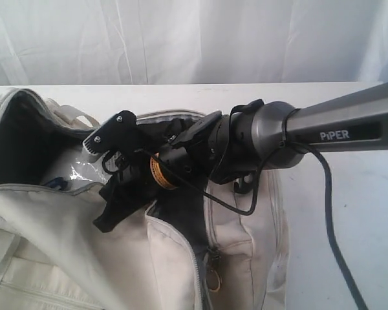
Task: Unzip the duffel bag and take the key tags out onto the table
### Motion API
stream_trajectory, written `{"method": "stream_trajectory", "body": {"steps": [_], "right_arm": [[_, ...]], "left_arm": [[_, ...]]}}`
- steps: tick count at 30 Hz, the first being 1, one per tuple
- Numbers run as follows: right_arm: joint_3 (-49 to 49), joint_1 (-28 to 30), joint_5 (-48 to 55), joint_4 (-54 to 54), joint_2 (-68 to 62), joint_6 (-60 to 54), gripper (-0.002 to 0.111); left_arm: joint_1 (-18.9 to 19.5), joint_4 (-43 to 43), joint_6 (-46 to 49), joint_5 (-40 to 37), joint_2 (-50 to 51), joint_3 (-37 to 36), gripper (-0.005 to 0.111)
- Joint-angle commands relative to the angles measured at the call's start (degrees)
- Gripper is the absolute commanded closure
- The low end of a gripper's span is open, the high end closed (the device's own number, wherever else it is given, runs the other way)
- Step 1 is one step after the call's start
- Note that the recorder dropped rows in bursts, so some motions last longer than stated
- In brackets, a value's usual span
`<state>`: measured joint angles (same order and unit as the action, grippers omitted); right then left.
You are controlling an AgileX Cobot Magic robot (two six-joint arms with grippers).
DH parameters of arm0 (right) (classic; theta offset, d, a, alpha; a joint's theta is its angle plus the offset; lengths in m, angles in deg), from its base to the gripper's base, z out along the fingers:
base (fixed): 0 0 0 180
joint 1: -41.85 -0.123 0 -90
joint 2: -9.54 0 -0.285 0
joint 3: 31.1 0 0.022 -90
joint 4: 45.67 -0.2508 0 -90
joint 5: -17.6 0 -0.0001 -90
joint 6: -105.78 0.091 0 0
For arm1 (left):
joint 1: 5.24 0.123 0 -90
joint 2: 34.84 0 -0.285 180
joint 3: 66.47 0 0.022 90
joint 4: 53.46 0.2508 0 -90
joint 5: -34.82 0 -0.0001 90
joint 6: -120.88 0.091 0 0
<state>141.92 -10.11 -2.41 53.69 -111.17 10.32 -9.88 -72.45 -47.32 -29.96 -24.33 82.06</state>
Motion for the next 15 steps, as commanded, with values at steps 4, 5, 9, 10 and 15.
{"method": "stream_trajectory", "body": {"steps": [4, 5, 9, 10, 15], "right_arm": [[-0.05, 0.03, -8.01, 0.59, 8.58, 2.61, 0.108], [-0.05, 0.03, -10.97, 0.59, 9.69, 2.75, 0.108], [-0.05, 0.03, -26.22, 0.59, 13.80, 2.75, 0.108], [-0.05, -0.24, -29.35, 0.59, 14.23, 2.75, 0.108], [-0.05, -3.52, -38.26, 0.59, 14.90, 2.75, 0.108]], "left_arm": [[-0.08, -0.20, 0.22, -5.18, -0.36, -0.30, 0.107], [-0.08, -0.20, 0.22, -5.18, -0.36, -0.30, 0.107], [-0.08, 2.06, 0.22, -3.08, -0.36, -0.30, 0.107], [-0.08, 2.30, 0.22, -2.26, -0.36, -0.30, 0.107], [-0.08, 3.16, 0.22, 2.30, -0.36, -0.30, 0.107]]}}
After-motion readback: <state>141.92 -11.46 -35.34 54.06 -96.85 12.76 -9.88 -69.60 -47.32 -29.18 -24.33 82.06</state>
